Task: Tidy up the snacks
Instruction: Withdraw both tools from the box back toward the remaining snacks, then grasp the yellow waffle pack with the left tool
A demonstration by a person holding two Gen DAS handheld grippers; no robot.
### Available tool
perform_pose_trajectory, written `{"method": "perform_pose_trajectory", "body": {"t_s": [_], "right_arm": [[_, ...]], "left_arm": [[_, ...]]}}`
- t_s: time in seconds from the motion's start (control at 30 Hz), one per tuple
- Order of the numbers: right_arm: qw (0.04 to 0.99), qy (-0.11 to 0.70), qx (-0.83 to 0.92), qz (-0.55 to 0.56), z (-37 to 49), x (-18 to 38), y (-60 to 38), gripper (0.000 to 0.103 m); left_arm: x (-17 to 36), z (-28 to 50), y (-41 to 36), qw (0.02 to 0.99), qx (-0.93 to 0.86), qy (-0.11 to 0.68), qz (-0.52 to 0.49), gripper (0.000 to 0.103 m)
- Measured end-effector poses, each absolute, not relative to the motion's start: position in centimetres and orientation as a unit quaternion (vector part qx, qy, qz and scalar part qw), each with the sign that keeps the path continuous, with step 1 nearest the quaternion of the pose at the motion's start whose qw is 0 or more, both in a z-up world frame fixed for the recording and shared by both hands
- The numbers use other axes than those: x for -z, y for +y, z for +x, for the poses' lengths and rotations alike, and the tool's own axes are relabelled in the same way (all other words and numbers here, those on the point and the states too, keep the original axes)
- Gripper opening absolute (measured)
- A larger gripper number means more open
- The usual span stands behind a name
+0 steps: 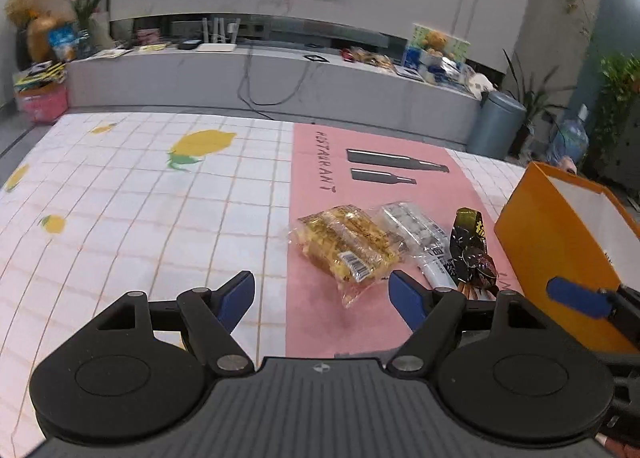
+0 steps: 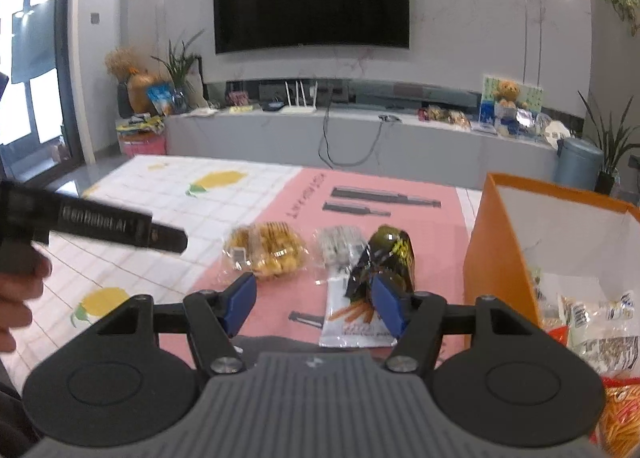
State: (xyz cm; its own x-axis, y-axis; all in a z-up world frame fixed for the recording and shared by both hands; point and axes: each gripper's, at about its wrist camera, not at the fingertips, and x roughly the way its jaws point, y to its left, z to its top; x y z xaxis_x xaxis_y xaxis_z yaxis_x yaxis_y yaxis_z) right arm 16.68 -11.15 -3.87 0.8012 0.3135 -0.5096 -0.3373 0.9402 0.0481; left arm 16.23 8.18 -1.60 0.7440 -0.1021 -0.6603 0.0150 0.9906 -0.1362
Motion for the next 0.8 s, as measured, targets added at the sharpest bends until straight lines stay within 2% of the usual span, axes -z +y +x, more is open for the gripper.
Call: {"method": "perform_pose_trajectory", "body": {"t_s": [0.17,0.23,0.33,0.43,0.6,0.8], "right_arm": [[0.943,0.295,-0.157,-0.015,18.1,5.6,-11.3,0.066],[0.939,0.31,-0.15,-0.012,19.0,6.2,-11.4,0.07],[0.932,0.336,-0.138,0.008,19.9,7.1,-11.9,0.07],[0.929,0.345,-0.136,0.02,19.8,7.5,-12.3,0.07],[0.927,0.348,-0.138,0.012,19.5,7.8,-12.2,0.07],[0.926,0.348,-0.143,0.018,19.4,7.6,-12.1,0.07]], "left_arm": [[2.1,18.4,7.5,0.935,0.05,0.349,-0.026,0.09],[2.3,19.1,7.4,0.938,0.061,0.34,-0.019,0.09],[2.3,19.6,7.0,0.948,0.095,0.304,0.024,0.091],[2.6,20.5,6.2,0.944,0.122,0.303,0.05,0.092],[4.0,22.7,5.0,0.931,0.108,0.346,0.042,0.094],[5.0,24.8,5.4,0.908,0.035,0.415,-0.042,0.094]]}}
